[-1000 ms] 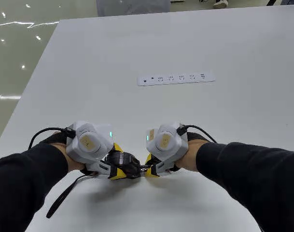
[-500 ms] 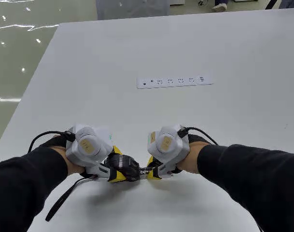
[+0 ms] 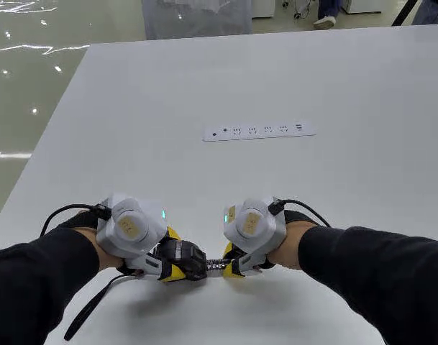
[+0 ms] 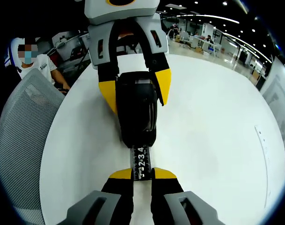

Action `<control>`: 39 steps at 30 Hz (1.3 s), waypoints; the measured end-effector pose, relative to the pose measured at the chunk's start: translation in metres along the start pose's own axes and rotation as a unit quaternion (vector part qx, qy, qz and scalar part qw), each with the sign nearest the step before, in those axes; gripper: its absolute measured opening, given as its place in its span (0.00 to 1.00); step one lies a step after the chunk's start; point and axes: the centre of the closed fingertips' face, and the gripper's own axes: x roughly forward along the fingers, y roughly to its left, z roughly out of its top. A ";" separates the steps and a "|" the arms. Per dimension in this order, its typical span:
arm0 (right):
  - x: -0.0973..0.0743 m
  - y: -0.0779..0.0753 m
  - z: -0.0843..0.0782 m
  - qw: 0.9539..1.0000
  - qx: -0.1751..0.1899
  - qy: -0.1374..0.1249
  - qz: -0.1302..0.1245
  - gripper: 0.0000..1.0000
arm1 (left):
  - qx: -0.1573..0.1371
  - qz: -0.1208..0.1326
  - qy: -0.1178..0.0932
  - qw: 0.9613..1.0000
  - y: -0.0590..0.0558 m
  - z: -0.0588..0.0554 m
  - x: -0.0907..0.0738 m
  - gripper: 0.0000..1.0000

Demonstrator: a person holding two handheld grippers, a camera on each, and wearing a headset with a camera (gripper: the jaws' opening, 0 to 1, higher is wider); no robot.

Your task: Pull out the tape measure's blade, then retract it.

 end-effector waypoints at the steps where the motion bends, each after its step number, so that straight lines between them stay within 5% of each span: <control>1: -0.001 0.000 -0.001 1.000 0.001 0.000 0.000 0.09 | 0.000 0.000 0.000 1.000 0.000 0.000 0.000 0.29; 39: -0.014 -0.002 -0.020 1.000 0.001 0.010 0.003 0.09 | 0.000 0.001 0.002 1.000 0.000 0.000 0.001 0.29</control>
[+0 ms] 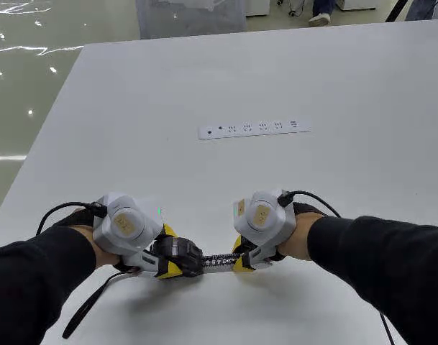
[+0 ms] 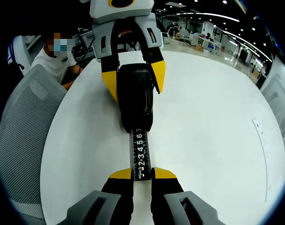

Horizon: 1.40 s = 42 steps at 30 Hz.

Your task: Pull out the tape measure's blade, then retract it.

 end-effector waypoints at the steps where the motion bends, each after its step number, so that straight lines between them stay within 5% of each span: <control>1: 0.000 0.000 0.000 1.000 -0.001 0.001 0.000 0.09 | 0.000 0.000 0.000 1.000 0.000 0.000 0.000 0.29; 42: -0.009 -0.002 -0.014 1.000 0.006 0.006 -0.001 0.09 | 0.000 0.001 -0.001 1.000 0.001 0.000 0.000 0.29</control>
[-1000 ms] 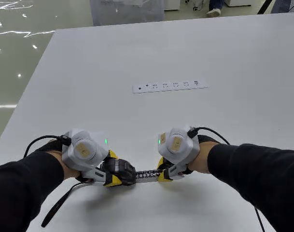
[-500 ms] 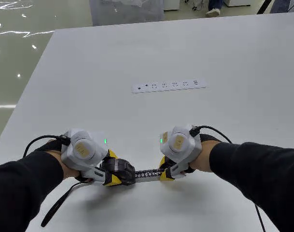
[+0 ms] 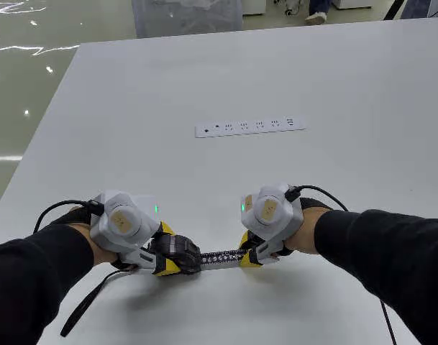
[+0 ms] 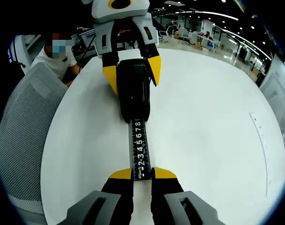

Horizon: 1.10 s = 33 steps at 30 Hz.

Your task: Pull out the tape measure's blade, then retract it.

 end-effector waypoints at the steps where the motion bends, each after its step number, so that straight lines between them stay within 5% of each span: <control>1: 0.000 0.000 0.000 1.000 0.000 0.000 0.000 0.09 | 0.000 0.000 0.000 1.000 0.000 0.000 0.000 0.29; 33: -0.007 0.002 -0.009 1.000 0.010 -0.002 -0.002 0.09 | 0.003 0.001 0.000 1.000 0.000 0.000 0.000 0.29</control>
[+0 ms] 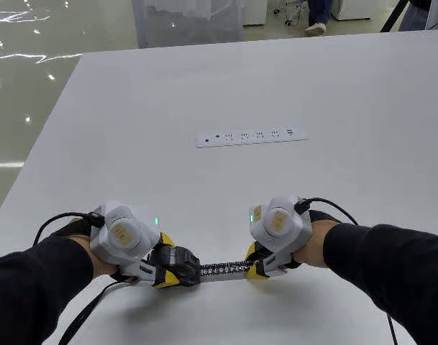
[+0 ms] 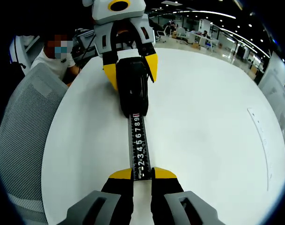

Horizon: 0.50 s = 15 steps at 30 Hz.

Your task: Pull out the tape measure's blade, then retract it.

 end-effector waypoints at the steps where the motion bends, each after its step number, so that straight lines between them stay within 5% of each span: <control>1: 0.000 0.000 0.000 1.000 0.000 0.000 0.000 0.09 | 0.000 0.000 0.000 1.000 0.000 0.000 0.000 0.29; 15: -0.004 -0.001 -0.005 1.000 0.002 -0.002 0.001 0.09 | 0.003 -0.001 0.000 1.000 0.000 0.000 0.000 0.29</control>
